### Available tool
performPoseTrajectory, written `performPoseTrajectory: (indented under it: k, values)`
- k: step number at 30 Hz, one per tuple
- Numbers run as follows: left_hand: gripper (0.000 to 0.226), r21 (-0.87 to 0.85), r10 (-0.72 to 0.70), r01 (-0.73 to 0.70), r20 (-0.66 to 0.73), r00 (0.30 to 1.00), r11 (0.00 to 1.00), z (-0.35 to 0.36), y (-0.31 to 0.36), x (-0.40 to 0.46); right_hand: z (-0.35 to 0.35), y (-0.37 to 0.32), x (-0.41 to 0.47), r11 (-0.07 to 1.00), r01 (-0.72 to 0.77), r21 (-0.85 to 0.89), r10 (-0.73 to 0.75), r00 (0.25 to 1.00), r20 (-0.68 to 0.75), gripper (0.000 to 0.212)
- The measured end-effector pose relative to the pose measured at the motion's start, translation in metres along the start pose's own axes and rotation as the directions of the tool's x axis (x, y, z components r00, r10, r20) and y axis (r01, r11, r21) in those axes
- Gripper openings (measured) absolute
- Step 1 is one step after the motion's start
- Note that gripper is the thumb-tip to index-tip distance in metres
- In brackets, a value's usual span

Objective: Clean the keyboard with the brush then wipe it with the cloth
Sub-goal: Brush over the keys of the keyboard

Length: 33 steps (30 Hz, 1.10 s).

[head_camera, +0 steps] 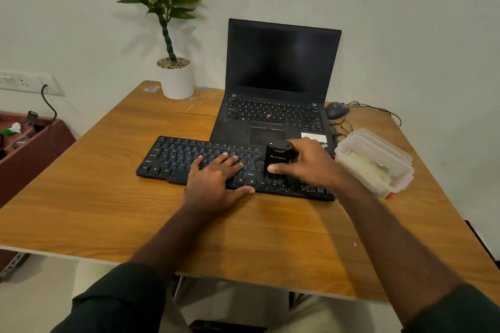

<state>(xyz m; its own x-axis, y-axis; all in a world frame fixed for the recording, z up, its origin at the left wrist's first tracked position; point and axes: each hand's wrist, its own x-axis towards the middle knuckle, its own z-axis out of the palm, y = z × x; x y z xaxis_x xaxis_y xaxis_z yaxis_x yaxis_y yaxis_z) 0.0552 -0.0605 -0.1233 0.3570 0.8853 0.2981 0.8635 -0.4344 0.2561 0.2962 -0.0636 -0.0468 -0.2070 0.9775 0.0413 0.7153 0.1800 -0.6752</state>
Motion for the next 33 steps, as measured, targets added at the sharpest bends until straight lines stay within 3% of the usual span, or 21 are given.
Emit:
performPoseTrajectory:
  k: [3,6,12,16,20,24,29,33]
  values:
    - [0.090,0.011,-0.006,0.006,0.018,1.000,1.000,-0.001,0.001,0.000,-0.003,0.008,-0.008,0.998,0.038,0.042,-0.039,0.998,0.044,0.050]
    - [0.093,0.011,-0.009,0.009,0.034,0.999,1.000,-0.003,0.002,0.000,-0.017,0.013,-0.017,0.997,0.056,0.060,-0.063,0.990,0.125,0.032]
    - [0.091,-0.004,-0.005,0.005,0.015,1.000,1.000,-0.001,0.001,-0.001,-0.030,0.022,-0.015,0.989,0.045,0.141,-0.026,0.991,-0.134,0.029]
    - [0.089,0.000,0.000,0.000,-0.001,1.000,1.000,0.000,0.001,0.000,-0.003,0.024,-0.022,0.989,0.087,0.118,-0.080,0.995,-0.067,0.022]
    - [0.089,0.005,-0.003,0.003,0.016,1.000,1.000,-0.002,0.001,0.000,-0.022,0.023,-0.021,0.983,0.054,0.174,-0.057,0.998,0.015,0.027]
    - [0.090,0.004,-0.008,0.007,0.009,1.000,1.000,0.000,0.001,-0.001,-0.039,0.031,-0.019,0.967,0.057,0.247,-0.027,0.992,-0.125,0.035]
    - [0.089,0.001,-0.008,0.008,-0.021,1.000,1.000,0.002,-0.001,0.001,-0.034,0.040,-0.021,0.983,0.079,0.165,-0.048,0.982,-0.181,0.045]
    - [0.088,0.004,0.001,-0.001,-0.019,1.000,1.000,0.004,-0.001,0.001,-0.016,0.035,-0.020,0.959,0.148,0.241,-0.091,0.968,-0.233,0.059]
